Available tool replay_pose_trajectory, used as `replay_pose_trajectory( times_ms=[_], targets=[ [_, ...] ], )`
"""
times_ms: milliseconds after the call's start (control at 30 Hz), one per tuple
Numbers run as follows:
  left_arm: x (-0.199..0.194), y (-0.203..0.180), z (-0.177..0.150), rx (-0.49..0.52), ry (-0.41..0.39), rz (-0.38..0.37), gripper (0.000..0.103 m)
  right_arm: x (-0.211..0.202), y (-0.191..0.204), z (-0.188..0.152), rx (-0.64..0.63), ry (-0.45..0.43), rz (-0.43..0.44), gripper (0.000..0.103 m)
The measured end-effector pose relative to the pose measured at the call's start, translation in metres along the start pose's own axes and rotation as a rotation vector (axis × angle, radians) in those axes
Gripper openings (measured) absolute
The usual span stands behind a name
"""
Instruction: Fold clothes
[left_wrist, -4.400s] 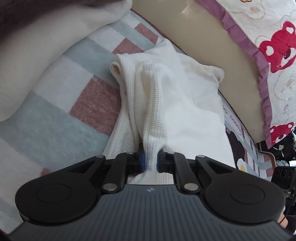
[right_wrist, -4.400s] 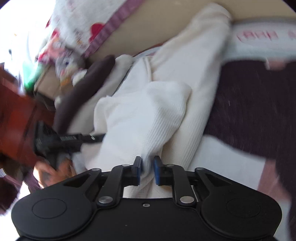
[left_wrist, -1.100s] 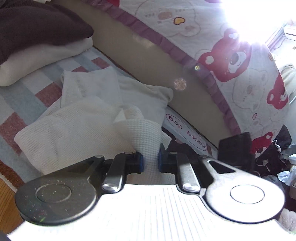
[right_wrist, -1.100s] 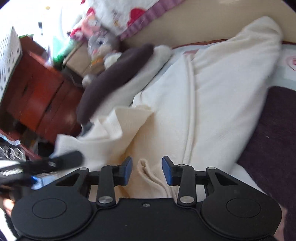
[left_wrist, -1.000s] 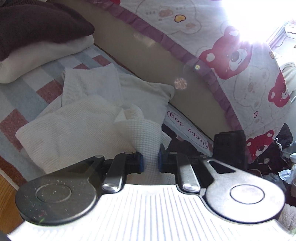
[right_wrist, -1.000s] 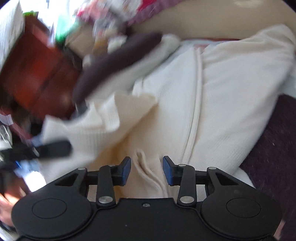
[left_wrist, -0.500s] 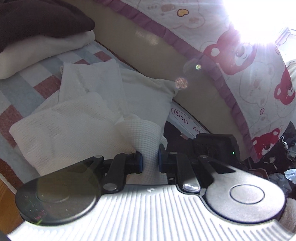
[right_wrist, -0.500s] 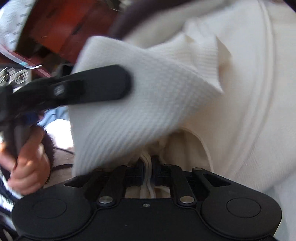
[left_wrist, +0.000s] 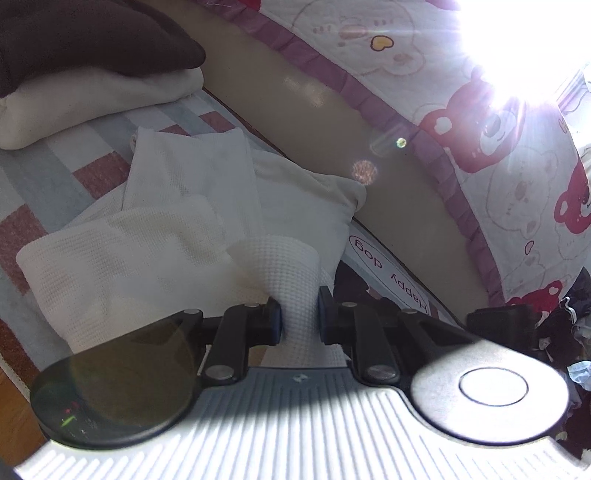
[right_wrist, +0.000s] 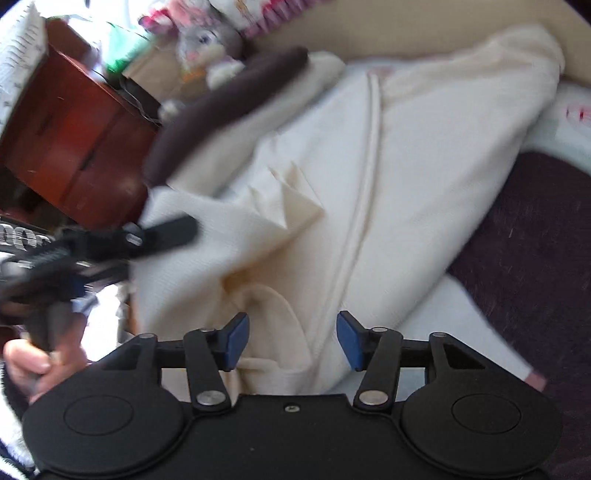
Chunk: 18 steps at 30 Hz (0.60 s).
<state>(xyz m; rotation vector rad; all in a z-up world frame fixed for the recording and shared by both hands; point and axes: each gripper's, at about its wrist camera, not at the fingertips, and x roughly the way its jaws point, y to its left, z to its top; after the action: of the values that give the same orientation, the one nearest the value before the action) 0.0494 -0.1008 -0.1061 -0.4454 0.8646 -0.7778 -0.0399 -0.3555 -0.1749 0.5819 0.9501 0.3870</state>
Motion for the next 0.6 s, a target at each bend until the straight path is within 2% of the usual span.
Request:
replay_pose_trajectory(
  times_ms=[33, 100, 167, 267, 333, 400, 433, 467, 533, 600],
  targets=[
    [0.0, 0.0, -0.001, 0.0, -0.002, 0.001, 0.017, 0.002, -0.005, -0.002, 0.021, 0.013, 0.029, 0.056],
    [0.0, 0.001, -0.001, -0.001, -0.007, 0.004, 0.017, 0.002, -0.002, -0.012, 0.029, 0.014, 0.145, 0.038],
    [0.0, 0.003, -0.001, -0.012, -0.008, 0.005, 0.017, 0.001, 0.002, -0.021, 0.015, 0.045, 0.207, 0.034],
    [0.004, 0.002, -0.002, -0.021, -0.005, 0.007, 0.017, 0.003, 0.0, -0.025, -0.019, 0.088, 0.122, 0.034],
    [0.009, -0.004, -0.001, -0.002, -0.005, 0.016, 0.017, -0.006, -0.005, -0.023, -0.002, 0.049, 0.039, 0.034],
    [0.012, -0.011, 0.001, 0.027, -0.009, 0.019, 0.017, -0.018, -0.004, -0.023, -0.015, -0.023, 0.006, 0.035],
    [0.013, -0.012, 0.001, 0.033, -0.01, 0.023, 0.017, -0.023, 0.0, -0.024, -0.059, -0.046, -0.01, 0.028],
    [0.015, -0.012, 0.001, 0.032, -0.008, 0.026, 0.017, -0.026, 0.005, -0.025, -0.102, -0.048, -0.001, 0.008],
    [0.02, -0.01, 0.002, 0.026, 0.003, 0.029, 0.018, -0.027, 0.012, -0.026, -0.144, -0.023, 0.046, 0.005],
    [0.031, -0.01, 0.004, 0.026, 0.036, 0.048, 0.02, -0.023, 0.016, -0.026, -0.164, 0.002, -0.001, 0.009]
  ],
)
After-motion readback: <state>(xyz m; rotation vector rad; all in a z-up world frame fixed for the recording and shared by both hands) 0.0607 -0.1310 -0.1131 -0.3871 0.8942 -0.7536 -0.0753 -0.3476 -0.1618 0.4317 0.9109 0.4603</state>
